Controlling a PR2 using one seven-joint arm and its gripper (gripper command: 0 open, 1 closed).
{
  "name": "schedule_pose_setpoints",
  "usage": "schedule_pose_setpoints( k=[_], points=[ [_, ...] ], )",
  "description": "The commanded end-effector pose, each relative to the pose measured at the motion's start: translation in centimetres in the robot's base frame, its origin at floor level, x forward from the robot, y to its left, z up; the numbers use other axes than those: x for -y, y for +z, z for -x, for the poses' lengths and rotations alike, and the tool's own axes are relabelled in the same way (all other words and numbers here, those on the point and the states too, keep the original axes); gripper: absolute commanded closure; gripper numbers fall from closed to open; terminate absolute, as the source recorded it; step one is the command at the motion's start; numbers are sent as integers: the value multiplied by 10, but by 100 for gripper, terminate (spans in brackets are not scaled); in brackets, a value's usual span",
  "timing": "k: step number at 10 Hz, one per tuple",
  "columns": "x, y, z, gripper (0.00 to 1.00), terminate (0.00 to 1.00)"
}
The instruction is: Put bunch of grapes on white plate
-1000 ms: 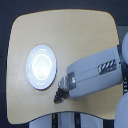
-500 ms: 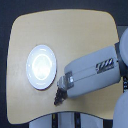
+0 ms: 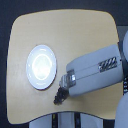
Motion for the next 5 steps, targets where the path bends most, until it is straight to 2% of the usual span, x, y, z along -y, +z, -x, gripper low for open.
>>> schedule_pose_setpoints(
  k=[1, 5],
  points=[
    [2, 8, -1, 100, 0],
    [-6, 6, 2, 100, 0]
  ],
)
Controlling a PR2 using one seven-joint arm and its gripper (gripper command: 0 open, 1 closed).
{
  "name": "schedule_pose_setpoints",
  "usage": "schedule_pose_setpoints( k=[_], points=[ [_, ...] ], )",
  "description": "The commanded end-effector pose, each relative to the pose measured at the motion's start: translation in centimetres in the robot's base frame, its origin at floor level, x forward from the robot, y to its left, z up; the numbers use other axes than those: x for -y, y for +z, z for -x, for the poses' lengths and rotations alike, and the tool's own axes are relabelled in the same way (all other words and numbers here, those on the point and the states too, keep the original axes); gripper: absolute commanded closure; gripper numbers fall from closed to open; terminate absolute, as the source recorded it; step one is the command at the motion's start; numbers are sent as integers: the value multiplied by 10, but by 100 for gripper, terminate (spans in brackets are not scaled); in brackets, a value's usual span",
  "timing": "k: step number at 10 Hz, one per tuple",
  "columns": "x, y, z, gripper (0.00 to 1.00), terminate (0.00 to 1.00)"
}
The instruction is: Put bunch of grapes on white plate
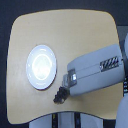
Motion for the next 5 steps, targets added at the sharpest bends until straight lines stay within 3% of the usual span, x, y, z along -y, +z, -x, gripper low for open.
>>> schedule_pose_setpoints(
  k=[1, 5],
  points=[
    [-9, 4, 1, 100, 0],
    [-9, 27, -1, 100, 0]
  ],
)
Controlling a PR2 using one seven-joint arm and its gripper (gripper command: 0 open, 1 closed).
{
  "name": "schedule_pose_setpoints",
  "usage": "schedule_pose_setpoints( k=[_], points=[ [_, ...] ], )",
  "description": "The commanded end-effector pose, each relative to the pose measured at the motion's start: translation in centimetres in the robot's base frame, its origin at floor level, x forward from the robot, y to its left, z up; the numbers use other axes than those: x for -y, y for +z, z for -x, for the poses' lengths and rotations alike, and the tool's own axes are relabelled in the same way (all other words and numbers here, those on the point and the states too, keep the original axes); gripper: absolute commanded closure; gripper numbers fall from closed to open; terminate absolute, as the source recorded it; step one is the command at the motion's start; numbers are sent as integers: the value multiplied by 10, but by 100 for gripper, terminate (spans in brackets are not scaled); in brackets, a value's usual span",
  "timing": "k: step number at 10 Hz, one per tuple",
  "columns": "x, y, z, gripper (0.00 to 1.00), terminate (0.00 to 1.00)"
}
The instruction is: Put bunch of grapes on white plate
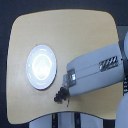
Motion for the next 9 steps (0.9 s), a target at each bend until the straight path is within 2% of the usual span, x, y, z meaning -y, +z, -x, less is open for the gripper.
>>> schedule_pose_setpoints(
  k=[1, 5, 7, 9],
  points=[
    [-10, 37, -5, 100, 0],
    [-25, 102, -20, 100, 0],
    [-32, 141, -40, 100, 0],
    [-44, 158, -51, 100, 0]
  ],
)
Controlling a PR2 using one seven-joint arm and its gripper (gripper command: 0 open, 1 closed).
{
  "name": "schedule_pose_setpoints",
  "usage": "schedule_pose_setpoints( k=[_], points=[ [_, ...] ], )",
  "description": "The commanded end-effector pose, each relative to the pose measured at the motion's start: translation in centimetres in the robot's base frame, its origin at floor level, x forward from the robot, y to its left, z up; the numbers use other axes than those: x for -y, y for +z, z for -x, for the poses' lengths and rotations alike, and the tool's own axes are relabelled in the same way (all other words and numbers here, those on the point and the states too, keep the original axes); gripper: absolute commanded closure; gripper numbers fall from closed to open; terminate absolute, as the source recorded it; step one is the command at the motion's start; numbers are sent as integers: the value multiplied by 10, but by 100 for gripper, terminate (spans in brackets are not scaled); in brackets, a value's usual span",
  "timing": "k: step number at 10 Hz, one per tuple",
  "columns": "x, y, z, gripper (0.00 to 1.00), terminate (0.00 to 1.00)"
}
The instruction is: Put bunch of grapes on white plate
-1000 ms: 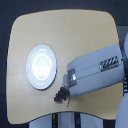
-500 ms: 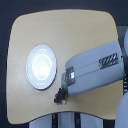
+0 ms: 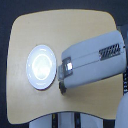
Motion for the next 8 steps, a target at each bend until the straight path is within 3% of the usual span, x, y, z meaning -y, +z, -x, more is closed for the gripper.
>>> schedule_pose_setpoints(
  k=[1, 5, 8],
  points=[
    [-32, 71, -32, 100, 0],
    [-77, 81, -29, 100, 0],
    [-114, 64, -33, 100, 0]
  ],
)
